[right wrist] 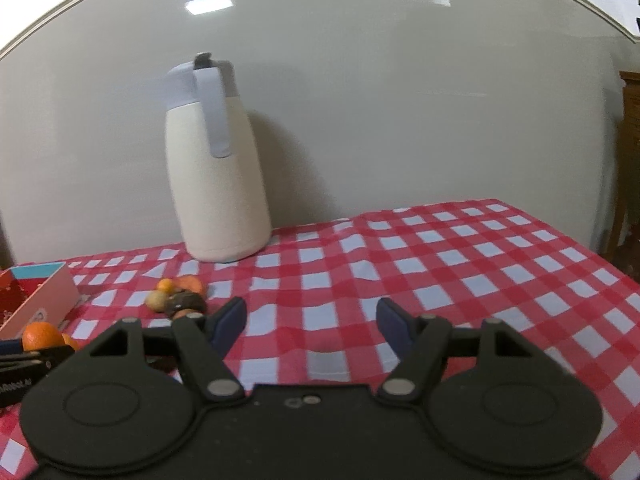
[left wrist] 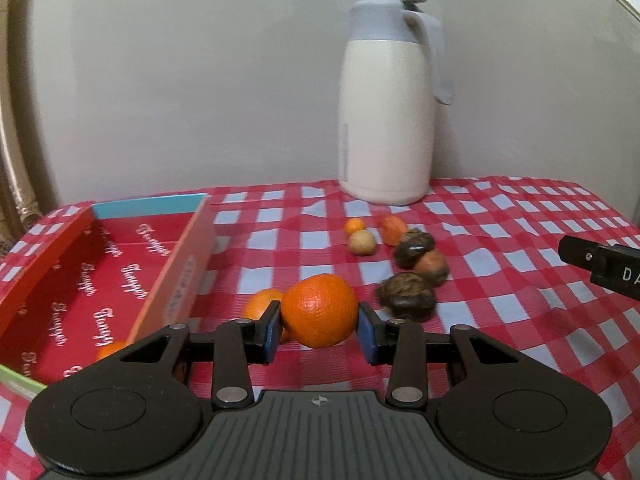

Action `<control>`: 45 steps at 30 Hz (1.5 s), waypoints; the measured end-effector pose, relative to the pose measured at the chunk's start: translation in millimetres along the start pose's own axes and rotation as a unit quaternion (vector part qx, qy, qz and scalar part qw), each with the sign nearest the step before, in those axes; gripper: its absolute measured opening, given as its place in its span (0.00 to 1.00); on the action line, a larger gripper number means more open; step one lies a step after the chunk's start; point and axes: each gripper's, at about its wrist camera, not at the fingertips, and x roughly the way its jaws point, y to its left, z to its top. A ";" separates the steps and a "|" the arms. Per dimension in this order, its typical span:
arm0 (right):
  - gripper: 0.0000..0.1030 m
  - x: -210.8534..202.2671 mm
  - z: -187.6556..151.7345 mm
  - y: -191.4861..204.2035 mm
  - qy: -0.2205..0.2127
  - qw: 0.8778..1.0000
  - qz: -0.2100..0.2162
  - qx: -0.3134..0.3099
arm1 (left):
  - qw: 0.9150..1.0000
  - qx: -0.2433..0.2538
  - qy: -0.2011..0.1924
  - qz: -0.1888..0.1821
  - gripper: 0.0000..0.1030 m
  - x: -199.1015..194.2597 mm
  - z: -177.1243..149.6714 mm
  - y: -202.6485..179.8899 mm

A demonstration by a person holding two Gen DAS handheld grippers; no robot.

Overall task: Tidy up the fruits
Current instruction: 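Carry the orange with the left gripper into the box and open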

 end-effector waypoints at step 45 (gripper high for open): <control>0.69 18.3 -16.7 95.7 0.019 0.997 0.067 -0.040 | 0.990 -0.076 -0.007 0.117 0.78 -9.5 -19.8 140.8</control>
